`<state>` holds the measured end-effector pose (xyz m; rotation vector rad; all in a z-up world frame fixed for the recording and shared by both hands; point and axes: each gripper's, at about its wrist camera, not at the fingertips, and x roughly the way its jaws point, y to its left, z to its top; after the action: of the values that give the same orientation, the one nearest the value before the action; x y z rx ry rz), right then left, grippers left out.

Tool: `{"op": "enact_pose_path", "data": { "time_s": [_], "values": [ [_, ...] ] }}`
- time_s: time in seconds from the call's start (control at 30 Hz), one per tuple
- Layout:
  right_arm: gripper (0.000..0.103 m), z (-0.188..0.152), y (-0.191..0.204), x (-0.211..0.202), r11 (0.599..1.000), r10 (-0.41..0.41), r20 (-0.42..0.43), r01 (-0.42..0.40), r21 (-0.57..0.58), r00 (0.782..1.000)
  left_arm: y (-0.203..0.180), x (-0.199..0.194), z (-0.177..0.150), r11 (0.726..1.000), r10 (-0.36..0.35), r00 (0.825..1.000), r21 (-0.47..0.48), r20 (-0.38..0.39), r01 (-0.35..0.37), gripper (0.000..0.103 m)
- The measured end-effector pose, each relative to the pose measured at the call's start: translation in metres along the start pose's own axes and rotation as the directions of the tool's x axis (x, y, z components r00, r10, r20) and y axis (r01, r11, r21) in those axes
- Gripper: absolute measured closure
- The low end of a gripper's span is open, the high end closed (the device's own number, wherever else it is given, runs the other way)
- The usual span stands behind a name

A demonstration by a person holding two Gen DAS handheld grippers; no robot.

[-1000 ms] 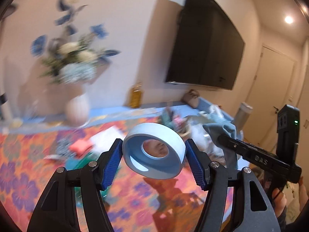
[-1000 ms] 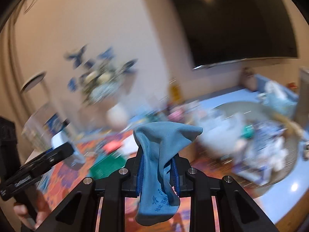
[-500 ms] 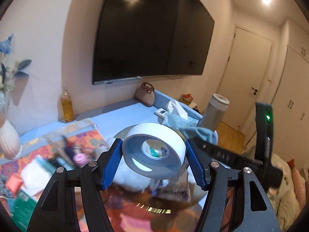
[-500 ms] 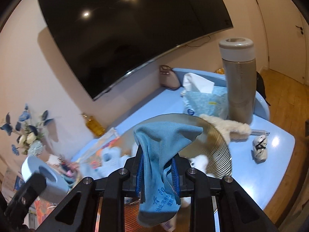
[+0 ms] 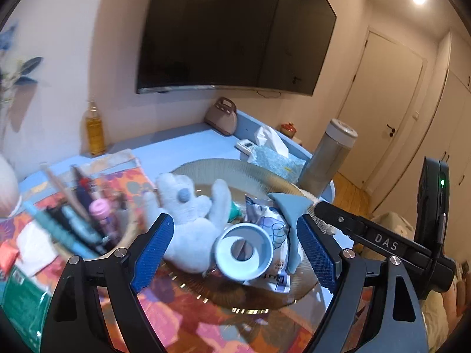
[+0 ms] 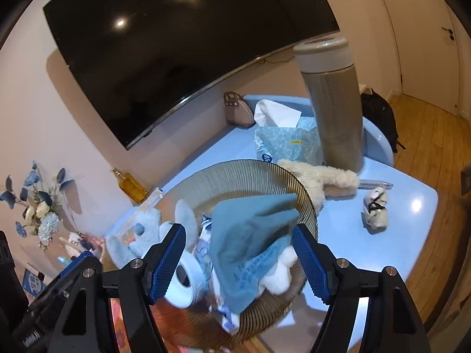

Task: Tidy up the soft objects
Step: 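Carry the tape roll and sock to the glass bowl and open both tools, then return both tools to the floral table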

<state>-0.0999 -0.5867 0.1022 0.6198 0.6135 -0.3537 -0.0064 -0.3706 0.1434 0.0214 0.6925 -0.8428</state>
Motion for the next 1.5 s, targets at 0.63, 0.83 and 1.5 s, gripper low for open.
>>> {"op": "enact_pose_path", "data": {
  "time_s": [0.63, 0.83, 1.5],
  "values": [
    [0.021, -0.086, 0.145, -0.029, 0.952, 0.209, -0.076, -0.221, -0.213, 0.975, 0.084, -0.203, -0.045, 0.923, 0.379, 0.904, -0.156, 0.201, -0.352, 0.002],
    [0.017, -0.143, 0.222, -0.022, 0.874, 0.234, -0.153, -0.277, -0.400, 0.960, 0.145, -0.250, -0.093, 0.865, 0.489, 0.852, -0.235, 0.189, -0.444, 0.002],
    [0.017, -0.259, 0.290, 0.070, 0.737, 0.108, -0.286, -0.270, -0.620, 0.952, 0.266, -0.182, -0.200, 0.767, 0.568, 0.817, -0.297, -0.098, -0.569, 0.003]
  ]
}}
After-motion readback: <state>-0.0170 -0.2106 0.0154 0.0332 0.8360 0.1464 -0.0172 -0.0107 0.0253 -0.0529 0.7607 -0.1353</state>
